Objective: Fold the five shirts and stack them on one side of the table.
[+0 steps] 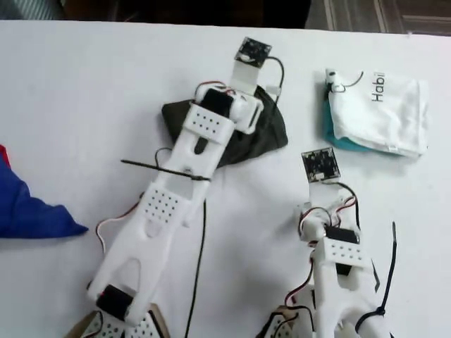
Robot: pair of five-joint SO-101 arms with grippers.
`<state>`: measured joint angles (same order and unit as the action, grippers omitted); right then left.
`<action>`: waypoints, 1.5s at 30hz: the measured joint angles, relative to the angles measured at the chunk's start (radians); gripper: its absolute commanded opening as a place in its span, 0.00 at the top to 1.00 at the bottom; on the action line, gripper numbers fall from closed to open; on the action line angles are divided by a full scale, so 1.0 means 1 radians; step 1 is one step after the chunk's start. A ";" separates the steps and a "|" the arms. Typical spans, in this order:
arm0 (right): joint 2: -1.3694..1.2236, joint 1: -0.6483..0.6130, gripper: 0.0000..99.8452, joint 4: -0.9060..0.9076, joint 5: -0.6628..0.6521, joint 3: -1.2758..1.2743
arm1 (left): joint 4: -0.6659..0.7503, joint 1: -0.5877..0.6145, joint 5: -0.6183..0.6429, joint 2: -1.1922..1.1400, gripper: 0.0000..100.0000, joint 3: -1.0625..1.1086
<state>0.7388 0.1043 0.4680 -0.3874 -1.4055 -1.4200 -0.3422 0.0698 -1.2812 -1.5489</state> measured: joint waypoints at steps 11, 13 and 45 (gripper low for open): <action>0.000 0.000 0.92 0.000 0.000 0.000 | -0.003 -0.080 0.000 -0.003 0.97 -0.083; 0.000 0.000 0.92 0.000 0.000 0.000 | -0.017 -0.094 0.000 -0.003 0.97 -0.083; 0.000 0.000 0.92 0.000 0.000 0.000 | -0.183 -0.006 0.000 0.147 0.80 -0.083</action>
<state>0.7388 0.1043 0.4680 -0.3874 -1.4055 -1.6026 -0.3483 0.0698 -1.1339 -1.6318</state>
